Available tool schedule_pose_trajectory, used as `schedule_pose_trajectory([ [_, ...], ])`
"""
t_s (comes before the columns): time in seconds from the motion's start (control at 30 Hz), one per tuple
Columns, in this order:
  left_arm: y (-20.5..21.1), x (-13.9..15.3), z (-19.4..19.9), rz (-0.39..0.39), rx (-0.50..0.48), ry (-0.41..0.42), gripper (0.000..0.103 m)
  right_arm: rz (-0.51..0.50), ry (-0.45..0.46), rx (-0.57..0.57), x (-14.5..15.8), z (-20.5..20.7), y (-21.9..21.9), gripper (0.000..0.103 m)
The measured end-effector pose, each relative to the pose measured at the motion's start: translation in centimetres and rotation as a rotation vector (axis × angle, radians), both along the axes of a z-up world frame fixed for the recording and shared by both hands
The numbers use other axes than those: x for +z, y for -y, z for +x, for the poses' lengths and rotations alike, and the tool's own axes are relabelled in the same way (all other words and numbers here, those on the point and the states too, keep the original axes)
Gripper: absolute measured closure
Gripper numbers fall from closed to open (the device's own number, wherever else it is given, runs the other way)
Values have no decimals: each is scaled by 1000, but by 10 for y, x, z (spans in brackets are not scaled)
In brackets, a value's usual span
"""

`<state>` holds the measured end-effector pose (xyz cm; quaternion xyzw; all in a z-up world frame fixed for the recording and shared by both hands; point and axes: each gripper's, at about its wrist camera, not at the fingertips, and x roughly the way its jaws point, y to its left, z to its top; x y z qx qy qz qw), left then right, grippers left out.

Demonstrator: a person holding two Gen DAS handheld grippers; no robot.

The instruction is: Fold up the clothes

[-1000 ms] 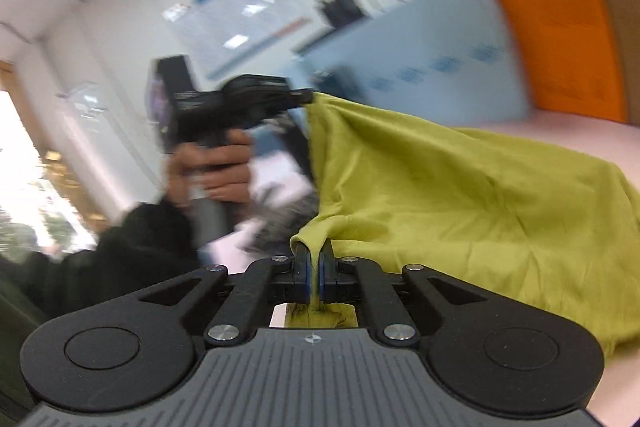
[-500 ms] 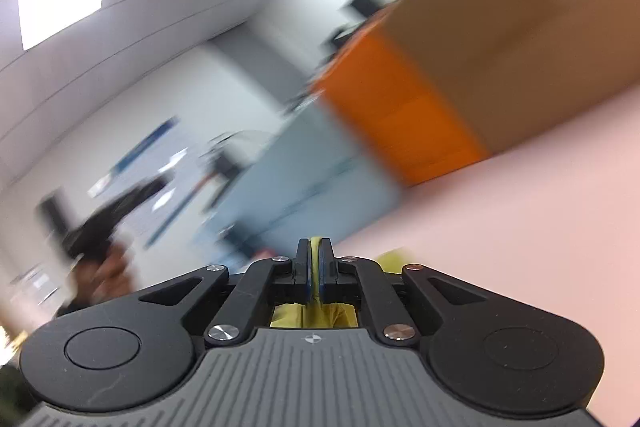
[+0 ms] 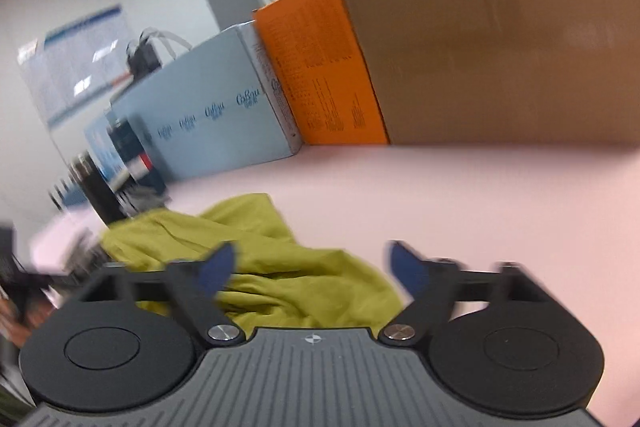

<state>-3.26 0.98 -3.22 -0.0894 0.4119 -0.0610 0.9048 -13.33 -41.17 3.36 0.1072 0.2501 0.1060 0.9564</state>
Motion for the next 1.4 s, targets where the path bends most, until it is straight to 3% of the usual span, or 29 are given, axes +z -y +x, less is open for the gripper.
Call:
schedule_pose_trajectory([
  [0.07,6,3,6,-98,14,-2,23,-155,-19,44,-16,17,-9,12],
  [0.17,22,13,14,-183,-1,13,13,-260,-115,91,-46,44,-4,12],
  [0.23,36,12,27,-171,3,-11,13,-220,-215,90,-65,57,6,14],
  [0.27,42,10,33,-152,8,-23,16,-174,-254,80,-73,61,11,22],
  [0.3,50,9,38,-97,14,-27,28,-116,-281,71,-76,62,15,45],
  [0.33,59,10,39,-6,18,-18,74,-74,-276,48,-73,60,16,89],
  [0.37,64,12,39,51,12,-6,99,10,-301,68,-69,60,18,96],
  [0.4,62,16,37,50,17,21,101,77,-294,84,-61,55,15,97],
  [0.5,43,46,33,64,87,150,102,127,-219,234,-30,36,-15,97],
  [0.7,-25,153,46,65,297,392,102,349,-132,548,23,21,-93,97],
  [0.8,-37,210,49,111,321,515,102,478,-86,696,43,20,-130,97],
  [0.9,-17,253,54,161,265,598,102,545,-45,734,55,15,-142,97],
  [1.03,52,274,72,189,88,626,102,614,-22,563,47,2,-102,97],
  [1.13,139,267,85,225,-83,634,102,651,-22,352,28,-25,-52,97],
  [1.23,247,248,81,250,-333,588,97,644,-31,122,7,-70,-7,97],
  [1.3,303,230,67,273,-534,525,61,626,-59,-78,-8,-105,21,97],
  [1.33,330,222,58,284,-638,489,35,577,-82,-187,-14,-122,30,97],
  [1.4,357,212,35,268,-761,477,34,461,-124,-383,-21,-153,43,92],
])
